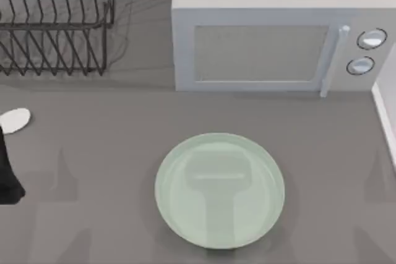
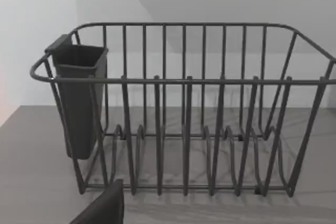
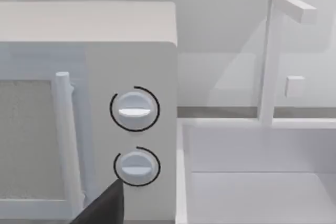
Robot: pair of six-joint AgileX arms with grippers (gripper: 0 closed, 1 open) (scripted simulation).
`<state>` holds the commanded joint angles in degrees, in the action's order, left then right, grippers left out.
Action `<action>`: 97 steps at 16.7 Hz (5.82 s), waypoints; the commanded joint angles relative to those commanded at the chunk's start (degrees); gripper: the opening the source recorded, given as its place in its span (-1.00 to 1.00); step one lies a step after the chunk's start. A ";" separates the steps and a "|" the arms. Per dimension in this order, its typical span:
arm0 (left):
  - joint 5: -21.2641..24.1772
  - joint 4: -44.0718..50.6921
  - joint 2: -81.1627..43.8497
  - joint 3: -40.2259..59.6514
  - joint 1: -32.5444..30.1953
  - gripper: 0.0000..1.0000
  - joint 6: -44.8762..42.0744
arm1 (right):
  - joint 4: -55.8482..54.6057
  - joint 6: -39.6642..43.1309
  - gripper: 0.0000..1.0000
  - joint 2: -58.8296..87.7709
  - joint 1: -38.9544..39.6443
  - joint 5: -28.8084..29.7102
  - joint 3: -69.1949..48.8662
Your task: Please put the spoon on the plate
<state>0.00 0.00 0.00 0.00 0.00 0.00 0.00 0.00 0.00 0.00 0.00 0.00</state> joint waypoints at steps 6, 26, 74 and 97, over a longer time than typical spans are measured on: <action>0.40 3.55 -5.90 5.05 0.04 1.00 -5.76 | 0.00 0.00 1.00 0.00 0.00 0.00 0.00; -0.30 61.31 -110.91 76.85 13.68 1.00 -75.30 | 0.00 0.00 1.00 0.00 0.00 0.00 0.00; 0.26 49.22 -120.55 79.81 17.55 -1.00 -79.06 | 0.00 0.00 1.00 0.00 0.00 0.00 0.00; 0.17 69.86 -116.12 95.17 11.72 -1.00 -91.08 | 0.00 0.00 1.00 0.00 0.00 0.00 0.00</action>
<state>0.17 69.86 -116.12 95.17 11.72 -91.08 0.00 0.00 0.00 0.00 0.00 0.00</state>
